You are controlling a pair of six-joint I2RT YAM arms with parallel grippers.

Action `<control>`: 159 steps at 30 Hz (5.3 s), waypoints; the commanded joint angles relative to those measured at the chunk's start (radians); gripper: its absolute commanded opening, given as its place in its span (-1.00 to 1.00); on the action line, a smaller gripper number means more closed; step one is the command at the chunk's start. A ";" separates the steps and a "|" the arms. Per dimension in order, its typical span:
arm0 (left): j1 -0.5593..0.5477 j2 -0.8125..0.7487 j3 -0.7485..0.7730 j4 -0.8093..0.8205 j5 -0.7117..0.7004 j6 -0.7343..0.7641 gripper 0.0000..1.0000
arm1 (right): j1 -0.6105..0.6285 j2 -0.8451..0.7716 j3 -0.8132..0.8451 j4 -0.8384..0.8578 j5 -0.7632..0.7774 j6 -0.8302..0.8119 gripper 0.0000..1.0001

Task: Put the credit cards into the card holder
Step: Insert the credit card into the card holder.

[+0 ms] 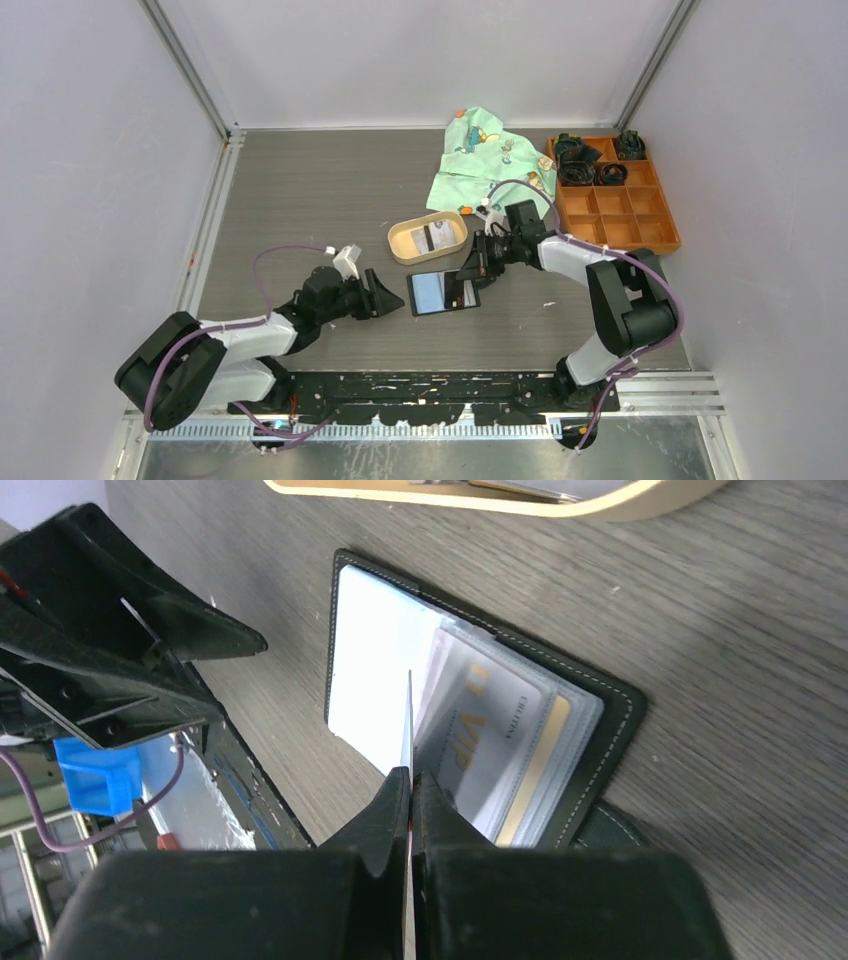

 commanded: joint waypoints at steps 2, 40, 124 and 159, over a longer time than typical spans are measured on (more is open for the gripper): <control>-0.026 0.056 0.055 0.048 -0.032 -0.008 0.06 | -0.039 -0.004 -0.018 0.123 0.012 0.085 -0.98; -0.073 0.243 0.228 -0.139 -0.077 0.028 -0.11 | -0.046 0.135 -0.034 0.227 -0.085 0.187 -0.98; -0.082 0.220 0.313 -0.300 -0.077 0.068 -0.32 | 0.016 0.335 0.140 0.129 -0.192 0.118 -0.85; -0.081 0.165 0.300 -0.316 -0.080 0.057 -0.32 | 0.082 0.250 0.229 -0.099 -0.043 -0.048 -0.29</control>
